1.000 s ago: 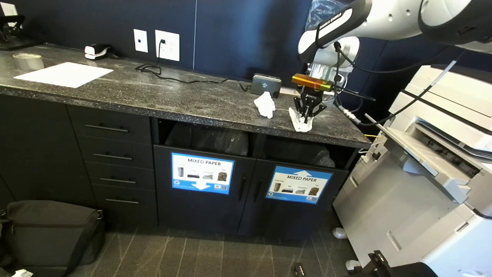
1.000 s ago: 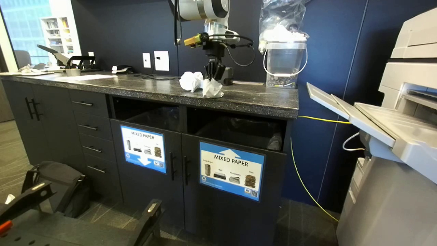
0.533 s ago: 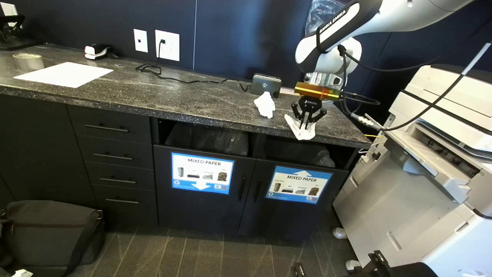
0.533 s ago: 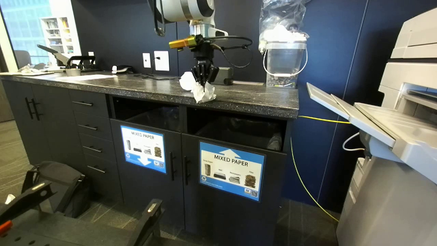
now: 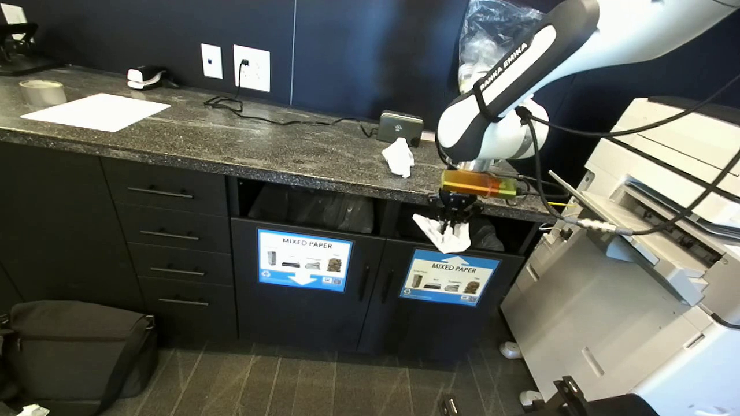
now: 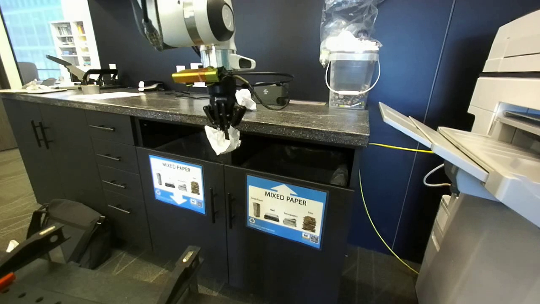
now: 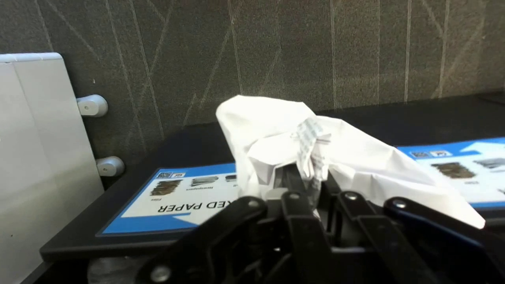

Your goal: Pick up two paper trash from the base top and put them in the mixed paper bin on the left

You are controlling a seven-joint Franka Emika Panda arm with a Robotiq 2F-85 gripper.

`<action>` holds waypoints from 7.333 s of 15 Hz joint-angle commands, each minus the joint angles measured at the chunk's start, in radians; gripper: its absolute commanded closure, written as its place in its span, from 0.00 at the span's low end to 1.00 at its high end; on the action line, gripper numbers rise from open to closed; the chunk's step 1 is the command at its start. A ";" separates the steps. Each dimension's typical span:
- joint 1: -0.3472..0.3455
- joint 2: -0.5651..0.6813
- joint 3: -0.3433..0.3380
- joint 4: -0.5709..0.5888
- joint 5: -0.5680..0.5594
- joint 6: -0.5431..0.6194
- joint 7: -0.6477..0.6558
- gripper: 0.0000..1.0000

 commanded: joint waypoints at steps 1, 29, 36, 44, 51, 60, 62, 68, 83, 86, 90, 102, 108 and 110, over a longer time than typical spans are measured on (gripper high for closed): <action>0.056 -0.100 -0.023 -0.256 -0.090 0.208 0.042 0.86; 0.488 0.710 -0.373 -0.154 0.614 1.470 -0.248 0.86; 0.198 0.700 -0.235 -0.054 0.445 1.666 -0.471 0.86; -0.044 0.703 -0.164 0.145 0.138 1.605 -0.541 0.86; -0.182 0.747 -0.066 0.321 -0.010 1.452 -0.489 0.87; -0.245 0.884 0.008 0.505 0.000 1.436 -0.431 0.86; -0.253 0.909 0.016 0.540 0.006 1.436 -0.414 0.87; -0.270 0.962 0.031 0.640 0.000 1.411 -0.375 0.87; -0.294 0.975 0.054 0.685 -0.017 1.373 -0.329 0.19; -0.283 0.958 0.048 0.649 0.005 1.388 -0.337 0.01; -0.259 0.916 0.039 0.556 0.064 1.434 -0.351 0.00; -0.122 0.708 0.041 0.143 0.379 1.582 -0.412 0.00; -0.066 0.467 0.035 -0.165 0.444 1.518 -0.422 0.00; -0.052 0.364 0.028 -0.272 0.450 1.457 -0.434 0.00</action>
